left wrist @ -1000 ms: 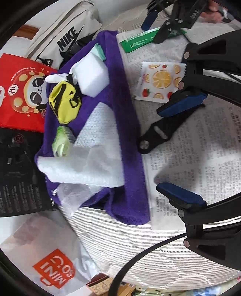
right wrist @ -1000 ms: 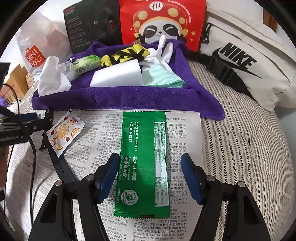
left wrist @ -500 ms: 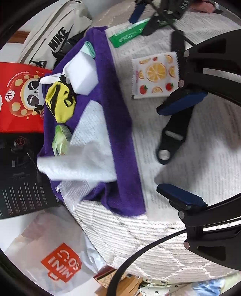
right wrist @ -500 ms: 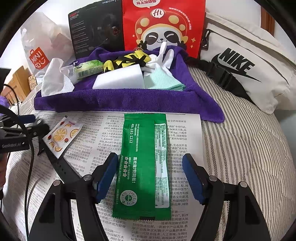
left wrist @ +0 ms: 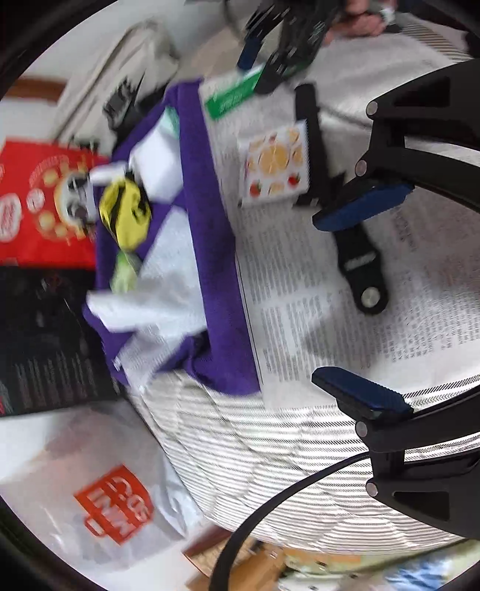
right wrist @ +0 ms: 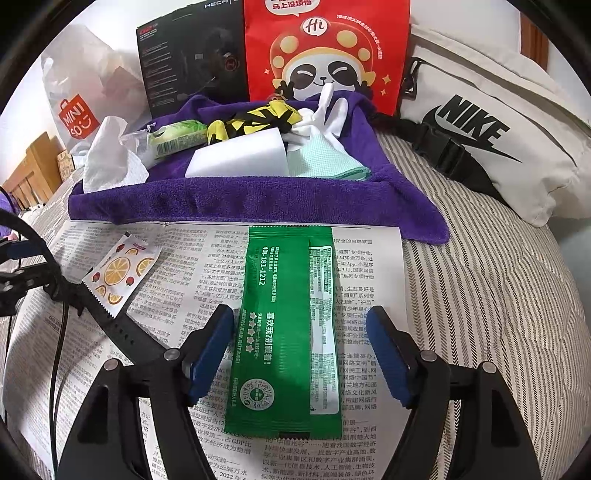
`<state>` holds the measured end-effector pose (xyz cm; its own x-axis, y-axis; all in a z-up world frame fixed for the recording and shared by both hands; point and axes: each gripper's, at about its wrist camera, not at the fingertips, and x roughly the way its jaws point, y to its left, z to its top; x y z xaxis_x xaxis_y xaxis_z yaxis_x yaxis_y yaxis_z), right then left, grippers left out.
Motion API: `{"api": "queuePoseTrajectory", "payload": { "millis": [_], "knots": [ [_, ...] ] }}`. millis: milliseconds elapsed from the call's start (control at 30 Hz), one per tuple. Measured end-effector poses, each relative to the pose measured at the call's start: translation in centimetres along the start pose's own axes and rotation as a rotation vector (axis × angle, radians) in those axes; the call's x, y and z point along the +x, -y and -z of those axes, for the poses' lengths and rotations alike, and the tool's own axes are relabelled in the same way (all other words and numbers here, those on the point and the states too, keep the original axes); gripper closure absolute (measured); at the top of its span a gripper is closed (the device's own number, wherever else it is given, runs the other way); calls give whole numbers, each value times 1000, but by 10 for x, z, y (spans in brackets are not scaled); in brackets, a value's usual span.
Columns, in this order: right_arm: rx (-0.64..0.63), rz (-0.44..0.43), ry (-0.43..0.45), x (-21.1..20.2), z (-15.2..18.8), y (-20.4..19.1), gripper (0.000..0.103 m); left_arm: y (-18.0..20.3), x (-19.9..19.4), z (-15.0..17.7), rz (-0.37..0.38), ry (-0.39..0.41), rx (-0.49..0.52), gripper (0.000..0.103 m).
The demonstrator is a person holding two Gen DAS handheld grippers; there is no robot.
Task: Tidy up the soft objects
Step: 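Grasp the black strap on the newspaper with the left gripper, then grasp the green sachet with the right gripper while the left lifts the black strap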
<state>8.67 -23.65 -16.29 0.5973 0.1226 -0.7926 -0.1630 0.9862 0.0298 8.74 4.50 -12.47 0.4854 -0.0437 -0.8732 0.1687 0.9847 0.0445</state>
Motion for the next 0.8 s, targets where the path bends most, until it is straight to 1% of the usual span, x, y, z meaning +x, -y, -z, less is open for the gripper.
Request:
{"api": "queuePoseTrajectory", "payload": {
  "millis": [33,100,200,267,333,367,467,533,567,600,633,667,700,800],
  "knots": [
    [1,0,0,0,0,0,29,0,-4,2,28,14,20,28],
    [1,0,0,0,0,0,29,3,-8,6,52,18,69,28],
    [1,1,0,0,0,0,29,8,-3,11,60,-5,134,28],
    [1,0,0,0,0,0,29,13,0,15,51,-12,171,25],
    [1,1,0,0,0,-1,28,18,4,17,59,-15,215,24],
    [1,1,0,0,0,-1,28,20,5,16,69,3,233,22],
    [0,1,0,0,0,-2,28,24,11,10,139,5,252,21],
    [1,-1,0,0,1,-2,27,27,15,6,161,11,255,27],
    [1,-3,-1,0,1,-2,27,27,17,4,168,12,253,39],
    [2,-3,-1,0,1,-3,27,27,18,2,171,15,245,54],
    [1,-4,-1,0,1,-3,27,27,18,1,169,25,237,60],
    [1,-4,-1,0,1,-3,26,26,18,0,168,39,235,74],
    [0,-5,-1,1,1,-3,26,24,17,-1,163,53,222,81],
    [-3,-6,-2,1,1,-4,25,11,19,-5,124,54,140,84]
  ]
}}
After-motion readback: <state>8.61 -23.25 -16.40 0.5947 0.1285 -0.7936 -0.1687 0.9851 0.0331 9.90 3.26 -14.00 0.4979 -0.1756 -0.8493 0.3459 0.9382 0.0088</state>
